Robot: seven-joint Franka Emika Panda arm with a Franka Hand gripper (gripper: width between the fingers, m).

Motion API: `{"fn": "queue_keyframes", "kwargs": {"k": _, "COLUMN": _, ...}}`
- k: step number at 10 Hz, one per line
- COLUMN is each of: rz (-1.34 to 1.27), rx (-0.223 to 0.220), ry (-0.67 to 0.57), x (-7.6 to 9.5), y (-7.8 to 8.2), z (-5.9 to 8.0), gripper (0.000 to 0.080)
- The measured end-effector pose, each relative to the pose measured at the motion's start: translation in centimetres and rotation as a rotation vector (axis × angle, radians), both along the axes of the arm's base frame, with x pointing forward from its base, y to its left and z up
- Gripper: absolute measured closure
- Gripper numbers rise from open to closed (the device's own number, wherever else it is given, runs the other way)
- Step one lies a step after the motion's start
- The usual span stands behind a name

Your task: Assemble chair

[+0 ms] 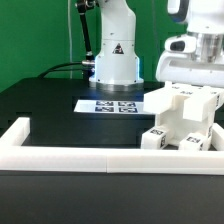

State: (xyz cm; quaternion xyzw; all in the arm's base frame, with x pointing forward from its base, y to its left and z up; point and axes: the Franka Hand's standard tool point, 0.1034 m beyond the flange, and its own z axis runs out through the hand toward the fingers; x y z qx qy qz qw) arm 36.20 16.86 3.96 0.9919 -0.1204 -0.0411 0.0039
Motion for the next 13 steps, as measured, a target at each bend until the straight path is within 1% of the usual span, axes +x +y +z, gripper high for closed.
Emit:
{"fn": "queue_keyframes", "kwargs": {"k": 3, "rz": -0.029, "rx": 0.033, "ry": 0.008, "x": 0.1, "y": -0.9, "z": 3.5, "gripper": 0.0511}}
{"fn": "queue_keyframes", "kwargs": {"k": 4, "rz": -0.040, "rx": 0.034, "ry": 0.006, "x": 0.0, "y": -0.8, "z": 3.6, "gripper": 0.0511}}
{"fn": "queue_keyframes", "kwargs": {"k": 6, "rz": -0.040, "rx": 0.030, "ry": 0.011, "x": -0.1, "y": -0.9, "z": 3.4, "gripper": 0.0511}}
{"fn": "queue_keyframes", "kwargs": {"k": 7, "rz": -0.014, "rx": 0.028, "ry": 0.017, "x": -0.1, "y": -1.1, "z": 3.6, "gripper": 0.0511}}
{"fn": "queue_keyframes", "kwargs": {"k": 8, "rz": 0.019, "rx": 0.026, "ry": 0.022, "x": 0.3, "y": -1.7, "z": 4.5, "gripper": 0.0511}}
{"fn": "queue_keyframes", "kwargs": {"k": 9, "rz": 0.018, "rx": 0.040, "ry": 0.018, "x": 1.0, "y": -2.4, "z": 5.6, "gripper": 0.0511}}
{"fn": "queue_keyframes", "kwargs": {"k": 10, "rz": 0.020, "rx": 0.043, "ry": 0.007, "x": 1.7, "y": -3.1, "z": 6.5, "gripper": 0.0511}}
{"fn": "queue_keyframes", "kwargs": {"k": 11, "rz": 0.046, "rx": 0.053, "ry": -0.001, "x": 2.5, "y": -4.0, "z": 7.2, "gripper": 0.0511}}
{"fn": "queue_keyframes", "kwargs": {"k": 12, "rz": 0.079, "rx": 0.064, "ry": 0.000, "x": 3.9, "y": -5.0, "z": 8.0, "gripper": 0.0511}}
{"fn": "queue_keyframes", "kwargs": {"k": 13, "rz": 0.059, "rx": 0.061, "ry": -0.007, "x": 3.9, "y": -4.9, "z": 7.8, "gripper": 0.0511}}
